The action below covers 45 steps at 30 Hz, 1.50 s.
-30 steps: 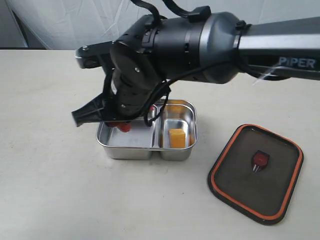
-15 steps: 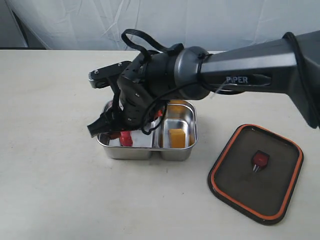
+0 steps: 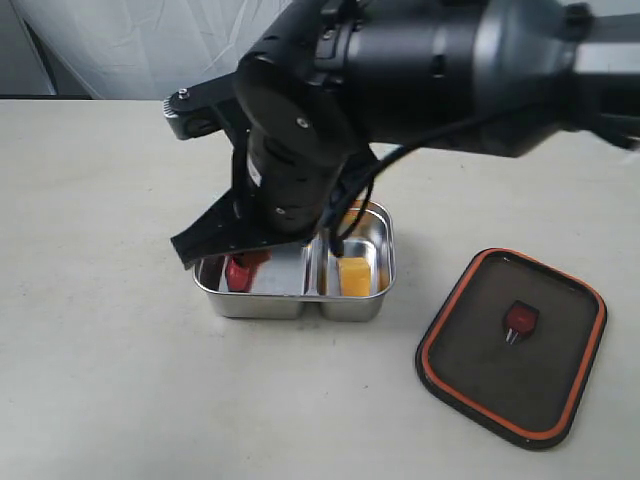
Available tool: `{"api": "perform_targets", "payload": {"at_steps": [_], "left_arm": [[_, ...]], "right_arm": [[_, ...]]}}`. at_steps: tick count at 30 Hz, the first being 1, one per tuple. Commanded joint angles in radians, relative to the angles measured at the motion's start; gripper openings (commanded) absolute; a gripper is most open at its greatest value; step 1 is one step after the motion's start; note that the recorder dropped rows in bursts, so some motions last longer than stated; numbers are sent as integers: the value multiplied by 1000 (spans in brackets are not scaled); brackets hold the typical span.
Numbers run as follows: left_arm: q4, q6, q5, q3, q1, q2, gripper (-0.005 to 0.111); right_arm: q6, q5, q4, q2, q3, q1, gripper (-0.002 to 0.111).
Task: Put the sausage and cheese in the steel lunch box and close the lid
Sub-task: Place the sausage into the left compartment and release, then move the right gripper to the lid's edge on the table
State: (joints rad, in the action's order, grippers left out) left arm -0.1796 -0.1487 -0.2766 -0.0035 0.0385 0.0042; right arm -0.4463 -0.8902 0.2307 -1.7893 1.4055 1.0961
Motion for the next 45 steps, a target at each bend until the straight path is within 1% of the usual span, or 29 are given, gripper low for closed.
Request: {"api": "perform_targets", "payload": {"at_steps": [1, 4, 7, 9, 11, 14, 24, 29, 30, 31, 32, 33, 34, 35, 36, 39, 41, 45], "left_arm": [[1, 2, 7, 3, 24, -4, 0], [1, 2, 7, 3, 31, -4, 0], [1, 2, 7, 3, 35, -4, 0], [1, 2, 7, 3, 35, -4, 0], [1, 2, 7, 3, 35, -4, 0], [1, 2, 7, 3, 35, -4, 0], [1, 2, 7, 3, 35, -4, 0], [1, 2, 7, 3, 35, -4, 0], [1, 2, 7, 3, 35, -4, 0], [1, 2, 7, 3, 35, -4, 0], [1, 2, 7, 3, 35, -4, 0], [1, 2, 7, 3, 35, -4, 0], [1, 2, 7, 3, 35, -4, 0], [1, 2, 7, 3, 35, -4, 0], [1, 2, 7, 3, 35, -4, 0], [1, 2, 7, 3, 35, -4, 0], [1, 2, 7, 3, 35, -4, 0], [1, 2, 7, 3, 35, -4, 0]], "right_arm": [[-99, -52, 52, 126, -162, 6, 58], [-207, -34, 90, 185, -316, 1, 61], [-237, 47, 71, 204, -439, 1, 61], [-247, 86, 79, 197, -495, 1, 61], [-298, 134, 118, 174, -537, -8, 61], [-351, 138, 163, 121, -552, -20, 61], [-385, 176, 255, -42, -552, -33, 61], [-392, 260, 242, -80, -554, -78, 61], [-392, 280, 226, -82, -556, -78, 56], [-392, 298, 206, -88, -556, -78, 48], [-392, 300, 186, -93, -558, -78, 38], [-392, 322, 179, -93, -569, -78, 24], [-392, 325, 168, -93, -575, -78, 16], [-392, 325, 160, -93, -582, -78, 3], [-394, 325, 158, -93, -586, -78, 0], [-402, 321, 124, -76, -602, -78, 0], [-423, 272, 111, -32, -603, -67, 0], [-474, 217, 170, 91, -603, -16, 0]]}}
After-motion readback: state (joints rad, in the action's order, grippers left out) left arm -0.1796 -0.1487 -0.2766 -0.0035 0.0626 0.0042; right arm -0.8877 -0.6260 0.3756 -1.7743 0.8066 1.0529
